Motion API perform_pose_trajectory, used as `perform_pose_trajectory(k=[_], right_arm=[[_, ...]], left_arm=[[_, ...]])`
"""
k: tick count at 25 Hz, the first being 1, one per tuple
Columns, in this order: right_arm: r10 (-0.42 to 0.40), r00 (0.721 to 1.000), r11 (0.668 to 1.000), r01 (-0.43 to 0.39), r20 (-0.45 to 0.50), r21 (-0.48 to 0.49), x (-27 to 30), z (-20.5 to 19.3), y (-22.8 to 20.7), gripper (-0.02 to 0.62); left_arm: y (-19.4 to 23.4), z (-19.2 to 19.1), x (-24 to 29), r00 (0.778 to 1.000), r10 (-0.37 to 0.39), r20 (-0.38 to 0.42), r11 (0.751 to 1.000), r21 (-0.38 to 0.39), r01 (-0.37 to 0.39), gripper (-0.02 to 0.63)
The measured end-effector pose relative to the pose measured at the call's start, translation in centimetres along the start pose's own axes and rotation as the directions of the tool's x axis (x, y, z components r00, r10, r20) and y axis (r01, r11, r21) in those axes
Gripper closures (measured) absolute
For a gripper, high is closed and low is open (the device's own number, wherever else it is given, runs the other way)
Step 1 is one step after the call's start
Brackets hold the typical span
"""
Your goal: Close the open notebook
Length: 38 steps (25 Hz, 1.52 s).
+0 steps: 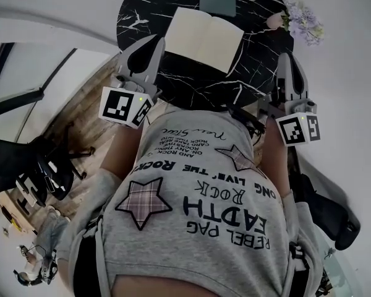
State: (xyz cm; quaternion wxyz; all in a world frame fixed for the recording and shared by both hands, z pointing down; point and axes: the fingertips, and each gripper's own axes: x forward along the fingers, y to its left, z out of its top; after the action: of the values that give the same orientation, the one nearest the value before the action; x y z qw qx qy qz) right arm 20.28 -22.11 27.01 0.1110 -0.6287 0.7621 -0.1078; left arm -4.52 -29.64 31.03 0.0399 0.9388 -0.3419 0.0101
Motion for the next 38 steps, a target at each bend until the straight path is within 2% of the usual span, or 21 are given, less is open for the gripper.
perform_pose_trajectory(k=[7, 16, 21, 31, 38], right_arm=[[0.004, 0.999, 1.0, -0.004, -0.038, 0.002, 0.0, -1.1, -1.3, 0.581], [0.032, 0.994, 0.999, -0.028, -0.109, 0.031, 0.6, -3.9, -2.0, 0.58], [0.05, 0.99, 0.998, -0.044, -0.133, 0.043, 1.3, -4.7, -2.2, 0.581], [0.06, 0.98, 0.997, -0.051, -0.192, 0.051, 2.9, -6.7, -3.9, 0.58], [0.045, 0.959, 0.999, -0.036, -0.28, 0.036, 4.6, -10.3, -4.9, 0.58]], left_arm=[[-1.3, -1.5, 0.8, 0.999, -0.021, -0.027, 1.0, 0.015, 0.021, 0.601], [-3.0, -7.8, 2.4, 0.989, -0.079, -0.127, 0.996, 0.041, 0.085, 0.601], [-1.0, -11.3, 3.4, 0.984, -0.062, -0.165, 0.995, -0.085, 0.049, 0.601], [2.5, -17.4, 4.5, 0.953, 0.025, -0.301, 0.996, -0.07, -0.048, 0.601], [4.6, -20.7, 4.8, 0.926, 0.08, -0.369, 0.992, -0.06, -0.109, 0.586]])
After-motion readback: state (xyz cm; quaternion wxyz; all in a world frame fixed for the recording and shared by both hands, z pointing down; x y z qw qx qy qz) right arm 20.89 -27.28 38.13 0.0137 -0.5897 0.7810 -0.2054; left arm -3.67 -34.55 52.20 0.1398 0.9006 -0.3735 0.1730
